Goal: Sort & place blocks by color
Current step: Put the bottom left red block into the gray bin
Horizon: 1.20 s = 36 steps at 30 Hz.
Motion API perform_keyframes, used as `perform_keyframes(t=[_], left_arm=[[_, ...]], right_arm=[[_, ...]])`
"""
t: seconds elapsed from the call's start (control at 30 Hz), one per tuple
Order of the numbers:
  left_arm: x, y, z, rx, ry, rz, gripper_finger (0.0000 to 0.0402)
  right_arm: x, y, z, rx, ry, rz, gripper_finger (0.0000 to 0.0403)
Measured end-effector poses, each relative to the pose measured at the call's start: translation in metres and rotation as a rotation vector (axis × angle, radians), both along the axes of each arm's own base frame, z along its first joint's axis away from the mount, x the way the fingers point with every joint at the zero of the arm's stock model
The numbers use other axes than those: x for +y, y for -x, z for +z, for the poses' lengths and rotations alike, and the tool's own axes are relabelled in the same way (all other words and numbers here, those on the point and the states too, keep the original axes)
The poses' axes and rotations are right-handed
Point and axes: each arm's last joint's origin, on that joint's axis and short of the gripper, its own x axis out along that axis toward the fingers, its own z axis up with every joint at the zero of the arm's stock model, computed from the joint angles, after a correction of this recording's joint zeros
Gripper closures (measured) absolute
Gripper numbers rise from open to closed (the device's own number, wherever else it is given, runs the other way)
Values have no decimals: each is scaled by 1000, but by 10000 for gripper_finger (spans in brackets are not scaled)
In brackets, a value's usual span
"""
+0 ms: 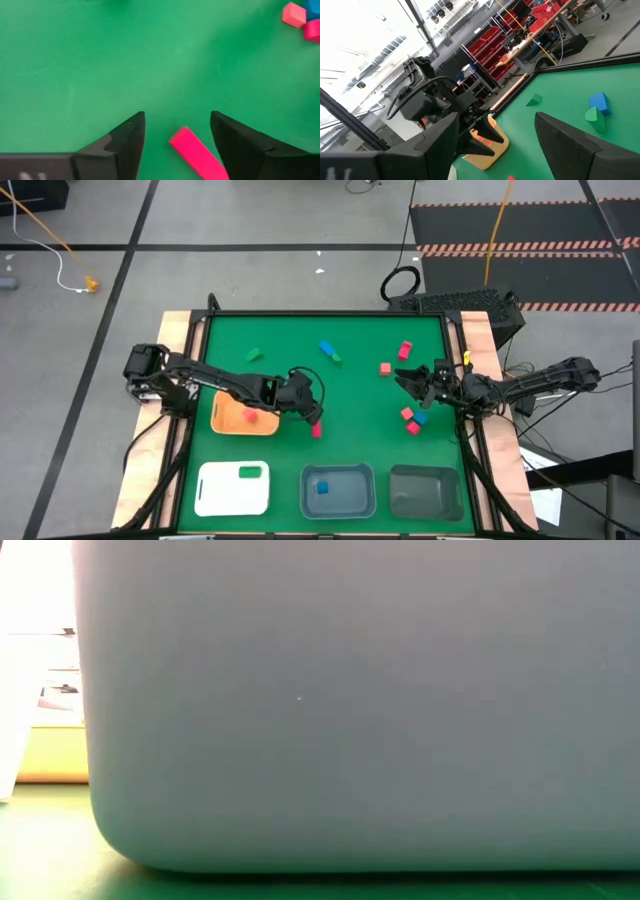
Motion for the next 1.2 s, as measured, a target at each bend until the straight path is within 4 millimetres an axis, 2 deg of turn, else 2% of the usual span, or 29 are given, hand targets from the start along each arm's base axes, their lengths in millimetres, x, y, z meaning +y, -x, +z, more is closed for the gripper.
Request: perform_keyframes(t=[0.17,0.3,0.87,1.2], left_arm=[[-10,-2,-2,-23,53,-4,117],[-18,-6,-5,-52,89,-17,100],[-37,-17,-31,-60,233,3,107],[-41,-18,-33,-76,311,83,107]], right_arm=[[0,0,0,1,0,0,149],[0,0,0,0,0,0,149],[0,0,-1,6,2,0,149],[0,-1,-1,8,1,0,149]])
